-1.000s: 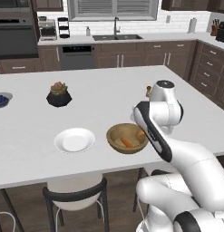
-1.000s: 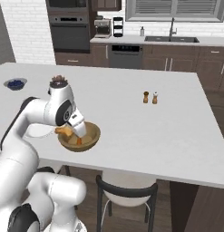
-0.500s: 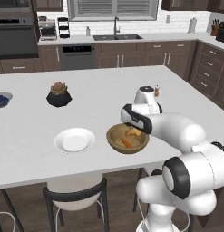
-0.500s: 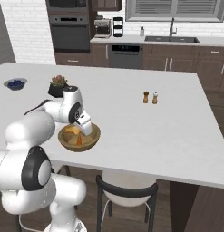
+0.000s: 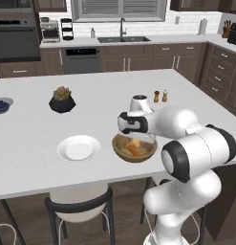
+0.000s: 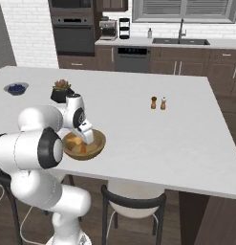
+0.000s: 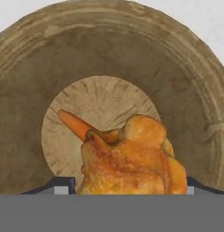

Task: Pick the chicken drumstick and carrot from their plates and place them in the bowl. Then put the bowl in the fridge.

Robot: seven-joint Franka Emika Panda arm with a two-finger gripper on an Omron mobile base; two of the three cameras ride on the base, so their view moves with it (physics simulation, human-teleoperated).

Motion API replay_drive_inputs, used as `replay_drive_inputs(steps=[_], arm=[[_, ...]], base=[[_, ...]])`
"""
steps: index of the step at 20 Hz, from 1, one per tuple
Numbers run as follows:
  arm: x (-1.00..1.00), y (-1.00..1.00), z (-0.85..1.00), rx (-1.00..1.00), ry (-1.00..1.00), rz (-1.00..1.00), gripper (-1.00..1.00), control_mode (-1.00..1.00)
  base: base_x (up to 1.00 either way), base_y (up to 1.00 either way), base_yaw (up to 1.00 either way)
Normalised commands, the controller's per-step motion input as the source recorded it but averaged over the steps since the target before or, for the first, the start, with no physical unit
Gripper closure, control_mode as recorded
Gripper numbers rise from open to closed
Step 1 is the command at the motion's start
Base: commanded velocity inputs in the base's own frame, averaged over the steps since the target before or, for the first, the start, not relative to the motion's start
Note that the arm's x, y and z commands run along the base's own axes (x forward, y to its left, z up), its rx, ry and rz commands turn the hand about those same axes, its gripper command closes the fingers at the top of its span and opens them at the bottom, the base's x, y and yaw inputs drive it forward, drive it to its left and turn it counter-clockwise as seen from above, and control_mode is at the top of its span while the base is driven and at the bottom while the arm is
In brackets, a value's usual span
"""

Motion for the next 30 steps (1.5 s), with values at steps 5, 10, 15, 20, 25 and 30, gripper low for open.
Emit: replay_drive_inputs(steps=[5, 10, 15, 20, 25, 30], arm=[[0.02, 0.13, -0.41, -0.01, 0.05, 0.00, -1.00, -1.00], [0.00, 0.00, 0.00, 0.00, 0.00, 0.00, -1.00, -1.00], [-0.14, -0.06, 0.26, 0.00, 0.00, 0.00, -1.00, -1.00], [-0.12, -0.42, 0.27, 0.05, 0.00, 0.00, -1.00, -1.00], [-0.23, -0.77, 0.23, 0.03, 0.10, 0.00, -1.00, -1.00], [0.00, -0.59, 0.02, 0.03, 0.18, 0.00, -1.00, -1.00]], base=[[0.00, 0.00, 0.00], [0.00, 0.00, 0.00], [0.00, 0.00, 0.00], [0.00, 0.00, 0.00], [0.00, 0.00, 0.00], [0.00, 0.00, 0.00]])
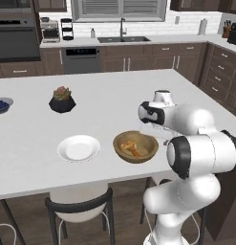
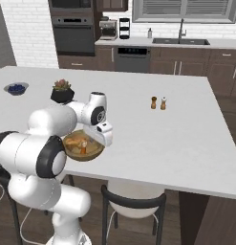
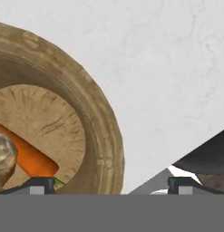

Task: Pick the chicken drumstick and carrot from their plates and place them in the bowl. Then put the bowl in the fridge.

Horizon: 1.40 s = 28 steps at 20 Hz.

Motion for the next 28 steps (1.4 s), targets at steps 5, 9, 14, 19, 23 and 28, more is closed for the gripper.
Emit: replay_drive_inputs(steps=[5, 9, 14, 19, 23, 28], arm=[[0.00, -0.26, -0.13, 0.00, 0.14, 0.02, -1.00, -1.00], [0.00, -0.01, -0.25, 0.00, 0.00, 0.03, -1.00, -1.00], [0.10, 0.00, -0.43, 0.05, -0.07, 0.01, -1.00, -1.00], [0.35, 0.13, -0.39, 0.01, -0.08, 0.00, -1.00, -1.00], [0.32, 0.22, -0.40, 0.00, -0.02, 0.00, -1.00, -1.00], [0.02, 0.11, -0.21, 0.00, 0.00, 0.00, 1.00, -1.00]], base=[[0.00, 0.00, 0.00], [0.00, 0.00, 0.00], [0.00, 0.00, 0.00], [0.00, 0.00, 0.00], [0.00, 0.00, 0.00], [0.00, 0.00, 0.00]])
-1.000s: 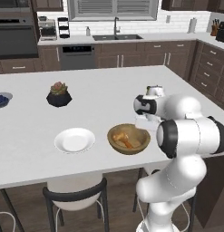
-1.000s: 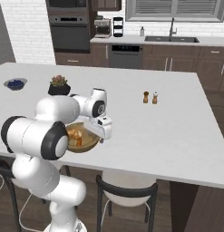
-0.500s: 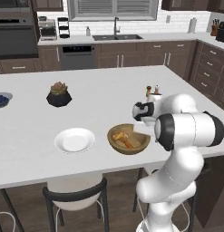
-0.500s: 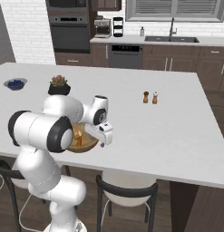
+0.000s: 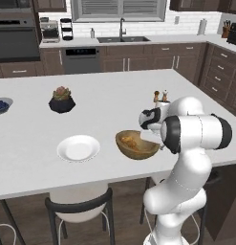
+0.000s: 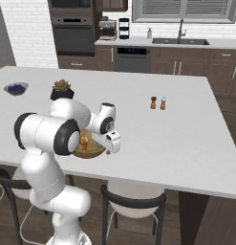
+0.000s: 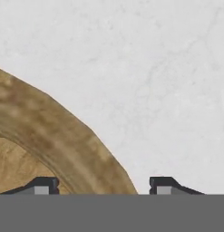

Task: Pick the chicken drumstick and carrot from their plates and place them in the bowl. Then put the bowl in the fridge.

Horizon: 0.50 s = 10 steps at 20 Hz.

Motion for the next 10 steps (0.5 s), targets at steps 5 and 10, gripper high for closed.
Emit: replay_drive_inputs(steps=[5, 10], arm=[[-0.02, 0.01, -0.06, 0.00, 0.00, 0.00, 1.00, -1.00], [-0.63, 0.00, 0.39, 0.00, -0.28, -0.03, 1.00, -1.00]], base=[[0.00, 0.00, 0.00], [0.00, 0.00, 0.00]])
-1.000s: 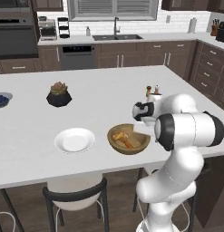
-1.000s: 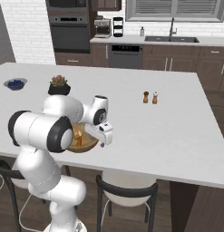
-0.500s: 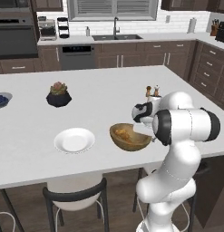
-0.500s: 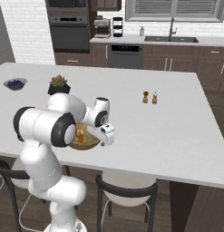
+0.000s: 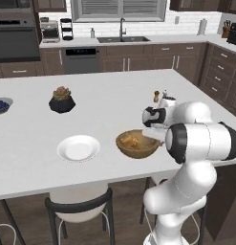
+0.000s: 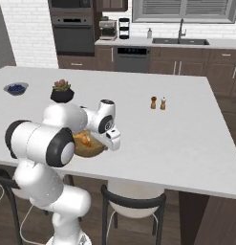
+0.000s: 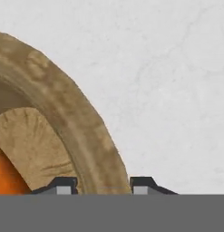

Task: Pick the chicken drumstick and carrot from their plates and place them in the bowl. Then put the bowl in the fridge.

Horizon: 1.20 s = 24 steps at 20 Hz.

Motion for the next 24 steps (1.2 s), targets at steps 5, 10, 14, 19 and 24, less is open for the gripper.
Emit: replay_drive_inputs(steps=[5, 10, 14, 19, 24], arm=[[-0.87, 0.00, 0.82, 0.00, -0.36, -0.17, 1.00, -1.00], [-0.91, -0.01, 0.63, 0.06, -0.17, -0.23, 1.00, -1.00], [-0.76, -0.06, 0.73, 0.29, 0.00, -0.25, 1.00, -1.00], [-0.65, -0.02, 0.85, 0.36, 0.02, -0.19, 1.00, -1.00], [-0.73, 0.00, 0.81, 0.02, 0.00, -0.01, 1.00, -1.00]], base=[[0.00, 0.00, 0.00], [0.00, 0.00, 0.00], [0.00, 0.00, 0.00], [0.00, 0.00, 0.00], [0.00, 0.00, 0.00]])
